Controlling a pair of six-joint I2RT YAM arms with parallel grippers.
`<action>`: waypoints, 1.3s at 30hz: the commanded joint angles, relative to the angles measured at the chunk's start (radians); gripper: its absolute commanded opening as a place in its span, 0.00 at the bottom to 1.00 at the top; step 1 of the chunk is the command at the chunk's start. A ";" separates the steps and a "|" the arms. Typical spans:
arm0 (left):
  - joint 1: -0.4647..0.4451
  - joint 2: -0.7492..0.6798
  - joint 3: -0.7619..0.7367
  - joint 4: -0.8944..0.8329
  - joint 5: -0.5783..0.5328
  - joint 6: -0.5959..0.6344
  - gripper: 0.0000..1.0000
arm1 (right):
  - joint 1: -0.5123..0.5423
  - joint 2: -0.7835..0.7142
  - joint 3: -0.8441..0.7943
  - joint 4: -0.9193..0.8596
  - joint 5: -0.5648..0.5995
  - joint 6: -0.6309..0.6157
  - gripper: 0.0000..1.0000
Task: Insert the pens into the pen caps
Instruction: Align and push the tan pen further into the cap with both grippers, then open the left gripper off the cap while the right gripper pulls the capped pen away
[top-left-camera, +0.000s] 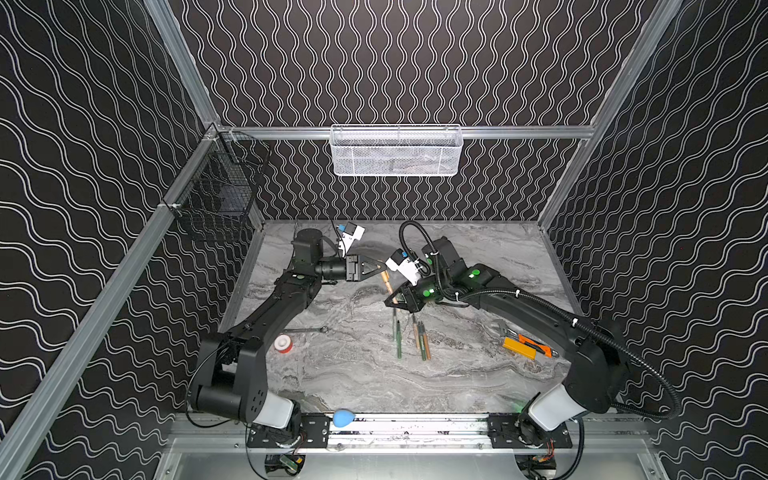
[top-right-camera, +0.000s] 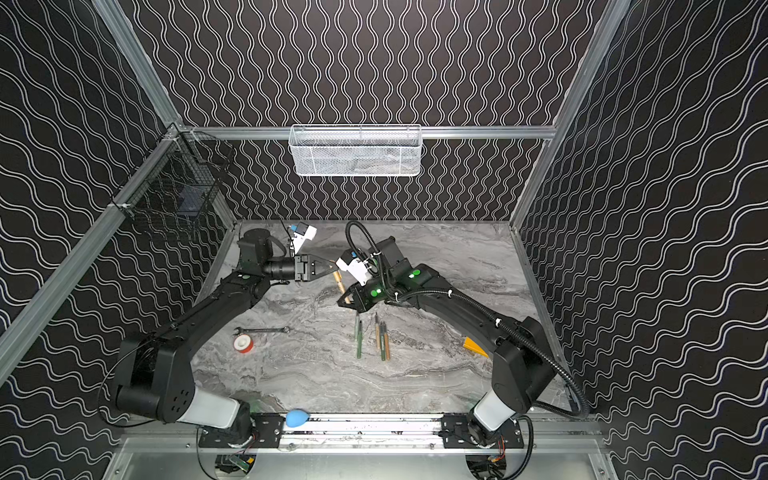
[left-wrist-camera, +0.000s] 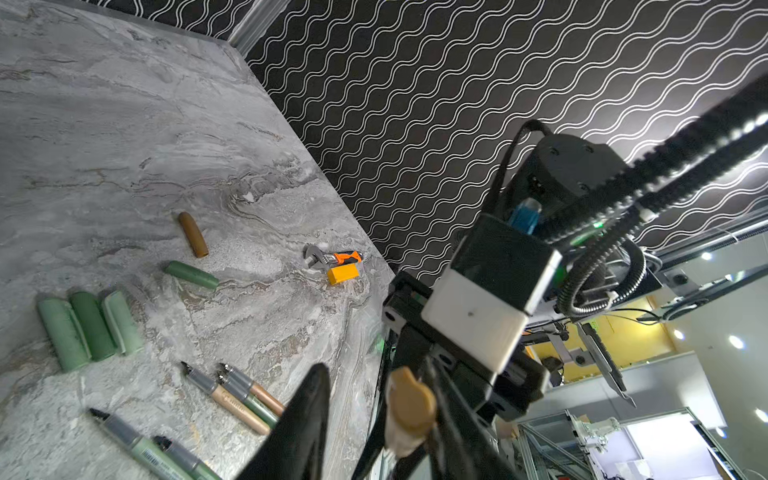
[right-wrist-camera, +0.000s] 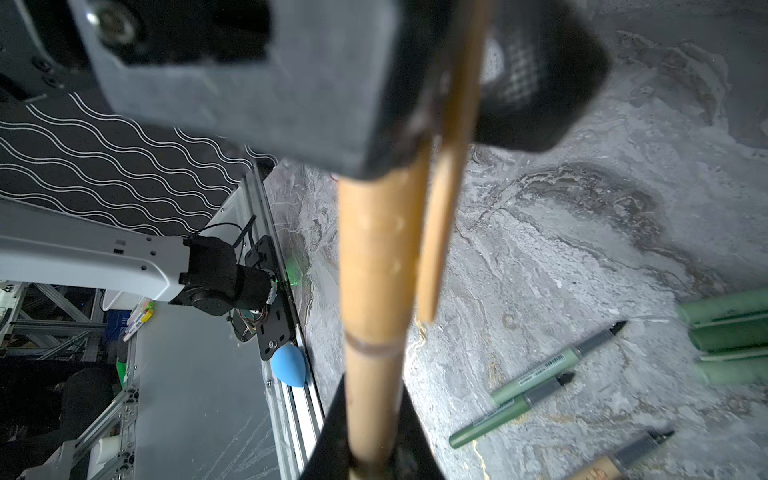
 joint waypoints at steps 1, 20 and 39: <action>0.002 -0.006 0.004 0.012 -0.015 0.014 0.23 | 0.001 0.001 0.018 -0.013 -0.027 -0.030 0.10; -0.036 -0.027 0.035 -0.413 0.074 0.343 0.00 | -0.036 0.031 0.091 0.133 -0.021 0.049 0.00; -0.052 0.020 0.122 -0.603 0.143 0.471 0.10 | -0.070 0.067 0.168 0.083 0.024 -0.068 0.00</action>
